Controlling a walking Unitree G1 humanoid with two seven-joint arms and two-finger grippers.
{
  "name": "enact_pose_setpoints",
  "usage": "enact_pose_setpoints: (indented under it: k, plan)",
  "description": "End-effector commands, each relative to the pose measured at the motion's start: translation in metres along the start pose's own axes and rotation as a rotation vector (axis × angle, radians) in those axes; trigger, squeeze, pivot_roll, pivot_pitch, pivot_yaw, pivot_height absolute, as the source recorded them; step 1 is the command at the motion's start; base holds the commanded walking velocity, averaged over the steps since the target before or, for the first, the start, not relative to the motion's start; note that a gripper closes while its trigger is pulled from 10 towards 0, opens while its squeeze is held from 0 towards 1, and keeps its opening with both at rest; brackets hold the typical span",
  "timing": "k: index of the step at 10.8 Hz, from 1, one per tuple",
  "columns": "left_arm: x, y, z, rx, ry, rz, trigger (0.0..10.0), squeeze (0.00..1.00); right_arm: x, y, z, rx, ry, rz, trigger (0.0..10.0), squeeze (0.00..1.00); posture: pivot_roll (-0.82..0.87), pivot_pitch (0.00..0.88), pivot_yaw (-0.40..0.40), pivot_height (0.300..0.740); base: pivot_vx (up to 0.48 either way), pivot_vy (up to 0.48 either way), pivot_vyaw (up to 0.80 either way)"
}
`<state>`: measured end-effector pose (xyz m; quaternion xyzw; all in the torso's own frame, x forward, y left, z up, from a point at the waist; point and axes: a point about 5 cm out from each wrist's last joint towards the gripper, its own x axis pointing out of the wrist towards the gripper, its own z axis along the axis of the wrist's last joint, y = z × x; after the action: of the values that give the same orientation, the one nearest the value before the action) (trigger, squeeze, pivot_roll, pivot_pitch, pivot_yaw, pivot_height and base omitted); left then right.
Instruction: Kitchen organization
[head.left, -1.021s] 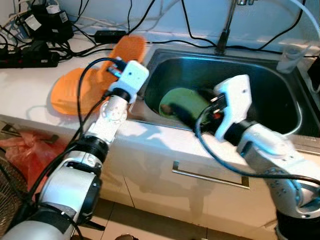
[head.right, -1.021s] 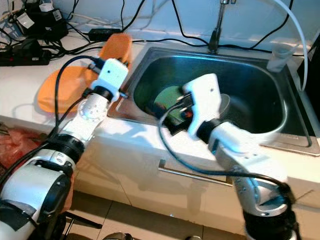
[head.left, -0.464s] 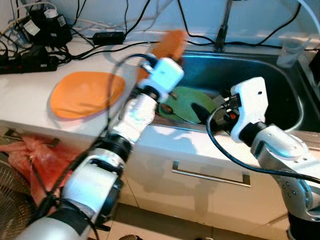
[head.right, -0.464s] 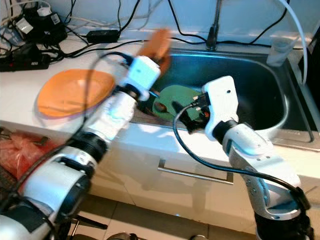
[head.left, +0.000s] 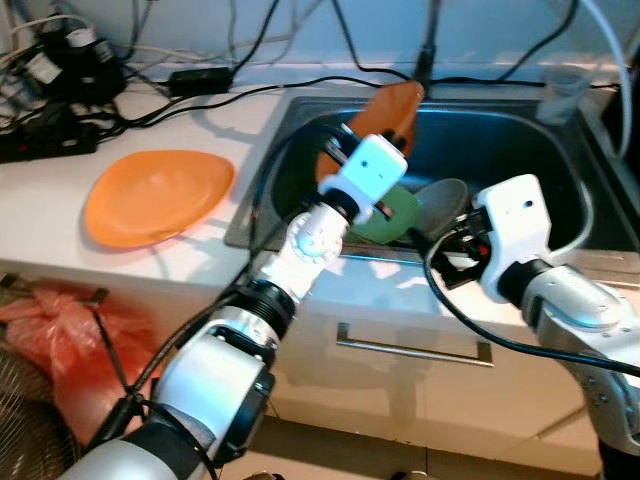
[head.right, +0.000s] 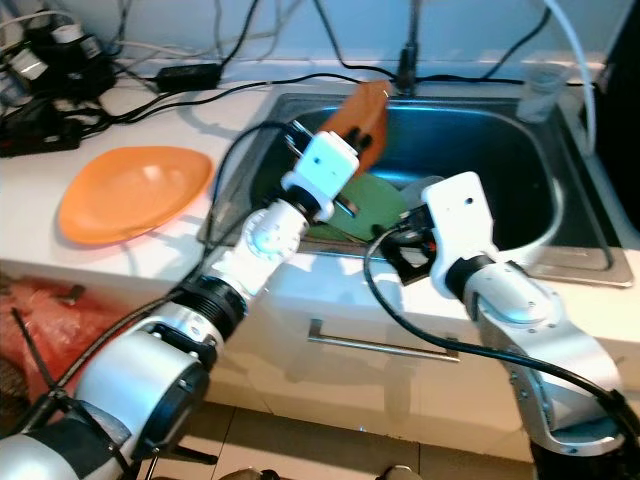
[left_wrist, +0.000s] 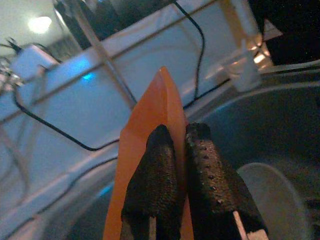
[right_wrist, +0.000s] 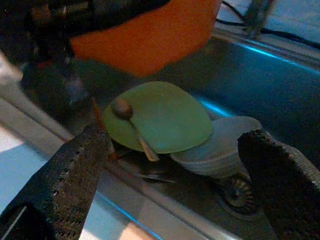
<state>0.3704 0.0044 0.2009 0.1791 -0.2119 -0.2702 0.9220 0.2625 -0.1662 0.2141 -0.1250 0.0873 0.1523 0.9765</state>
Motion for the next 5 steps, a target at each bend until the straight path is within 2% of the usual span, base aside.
enact_pose_setpoints:
  k: [1,3,5]
  plan:
    - [-0.001,0.003,-0.001,-0.022,-0.003,0.016,0.0,0.0,-0.004,-0.001,0.004,-0.005,-0.018,-0.019,10.0,0.0,-0.27,0.085,0.125,0.74,0.0,0.0,0.0]
    - [-0.003,-0.003,-0.009,-0.071,0.057,0.017,0.0,0.0,-0.005,0.0,0.011,0.007,-0.06,-0.028,10.0,0.0,-0.27,0.089,0.119,0.74,0.0,0.0,0.0]
    - [-0.005,-0.006,-0.016,-0.084,0.101,0.013,0.0,0.0,-0.003,0.002,0.015,0.02,-0.073,-0.014,10.0,0.0,-0.27,0.092,0.114,0.74,0.0,0.0,0.0]
